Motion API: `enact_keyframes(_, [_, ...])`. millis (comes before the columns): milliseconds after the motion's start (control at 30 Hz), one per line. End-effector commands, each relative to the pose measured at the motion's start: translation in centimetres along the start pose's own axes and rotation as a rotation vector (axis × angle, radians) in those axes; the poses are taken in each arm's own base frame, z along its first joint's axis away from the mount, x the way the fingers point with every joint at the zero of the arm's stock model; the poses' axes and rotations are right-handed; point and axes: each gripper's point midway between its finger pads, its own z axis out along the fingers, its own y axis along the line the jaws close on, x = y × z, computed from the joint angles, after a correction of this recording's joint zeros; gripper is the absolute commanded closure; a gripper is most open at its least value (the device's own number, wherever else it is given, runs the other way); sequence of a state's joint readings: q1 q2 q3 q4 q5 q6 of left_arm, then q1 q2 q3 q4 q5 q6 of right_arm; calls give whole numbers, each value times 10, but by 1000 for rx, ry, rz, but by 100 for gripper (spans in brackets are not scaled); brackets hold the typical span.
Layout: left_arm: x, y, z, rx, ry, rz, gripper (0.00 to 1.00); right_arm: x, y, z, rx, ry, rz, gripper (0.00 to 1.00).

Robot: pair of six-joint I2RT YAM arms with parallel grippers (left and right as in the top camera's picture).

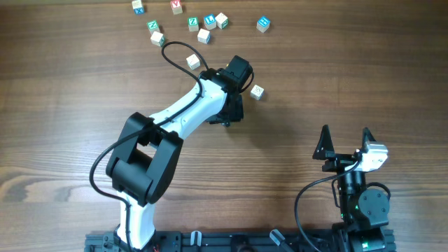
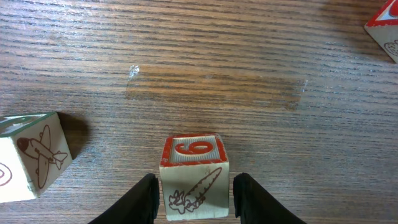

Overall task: Form a tower
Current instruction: 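Lower the green block onto the 6 block and release it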

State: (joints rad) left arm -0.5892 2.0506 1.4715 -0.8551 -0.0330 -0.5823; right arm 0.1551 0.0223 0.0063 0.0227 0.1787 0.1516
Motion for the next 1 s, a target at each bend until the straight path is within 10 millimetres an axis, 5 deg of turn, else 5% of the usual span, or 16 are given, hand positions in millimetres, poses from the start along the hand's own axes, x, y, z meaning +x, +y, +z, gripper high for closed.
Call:
enact_keyframes(0, [5,4,7,-25,11,3,58,-1,0,0,-3,-5,-13,0])
enact_keyframes(267, [7,6,7,-28,15,25,73,-1,0,0,-3,-5,-13,0])
enact_keyframes(433, [-14,5,-23,17,-62,47,73,-1,0,0,-3,-5,-13,0])
enact_keyframes(667, [-36,50,-70,-2,-134,-60,74,-1,0,0,-3,-5,-13,0])
enact_keyframes(967, [-24,76,-69,-51,-67,-101,73,-1,0,0,-3,-5,-13,0])
